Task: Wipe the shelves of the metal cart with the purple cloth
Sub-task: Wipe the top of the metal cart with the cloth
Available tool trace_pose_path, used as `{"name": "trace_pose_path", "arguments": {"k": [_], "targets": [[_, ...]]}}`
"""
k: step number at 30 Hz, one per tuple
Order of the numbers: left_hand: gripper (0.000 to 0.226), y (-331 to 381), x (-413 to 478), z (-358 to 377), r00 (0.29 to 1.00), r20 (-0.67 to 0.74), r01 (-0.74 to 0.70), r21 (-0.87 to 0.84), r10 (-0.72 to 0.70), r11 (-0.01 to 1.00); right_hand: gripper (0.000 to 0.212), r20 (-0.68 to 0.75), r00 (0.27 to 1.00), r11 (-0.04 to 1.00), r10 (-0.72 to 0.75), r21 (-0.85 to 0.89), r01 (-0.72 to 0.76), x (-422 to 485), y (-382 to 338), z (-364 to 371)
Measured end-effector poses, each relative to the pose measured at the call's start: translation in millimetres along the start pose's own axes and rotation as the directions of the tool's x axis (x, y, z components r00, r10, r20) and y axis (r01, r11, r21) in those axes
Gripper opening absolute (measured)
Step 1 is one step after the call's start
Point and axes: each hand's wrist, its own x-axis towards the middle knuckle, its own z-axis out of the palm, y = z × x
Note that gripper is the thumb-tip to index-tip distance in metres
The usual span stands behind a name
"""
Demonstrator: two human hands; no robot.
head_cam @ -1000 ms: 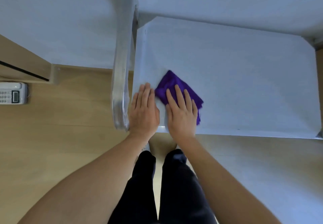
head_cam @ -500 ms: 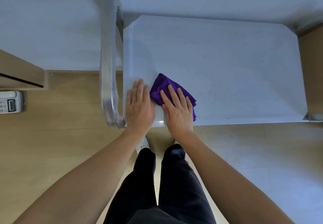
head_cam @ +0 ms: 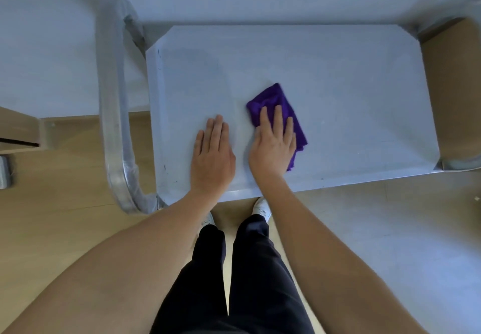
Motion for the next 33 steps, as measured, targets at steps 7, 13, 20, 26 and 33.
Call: {"name": "trace_pose_path", "arguments": {"k": [7,13,20,26,33], "targets": [[0.049,1,0,-6,1.0,0.025,-0.001,-0.044,0.002,0.999,0.048,0.03,0.981,0.981,-0.192,-0.019,0.193,-39,41,-9],[0.05,2,-1,-6,1.0,0.013,0.001,-0.055,-0.001,0.998,0.05,-0.047,0.997,0.997,0.06,0.042,-0.058,-50,72,-20],[0.047,2,-1,-9,0.999,0.036,0.008,-0.082,-0.005,0.997,0.056,0.018,0.999,0.997,-0.049,0.068,0.047,-81,15,4],[0.046,0,-12,-15,0.997,0.055,-0.045,-0.002,0.045,0.999,0.049,0.053,0.996,0.995,-0.066,0.072,0.062,-2,42,-20],[0.049,1,-18,-21,0.983,0.175,-0.075,0.062,0.064,0.995,0.053,0.113,0.986,0.992,-0.122,0.036,0.119,-24,7,-14]]}}
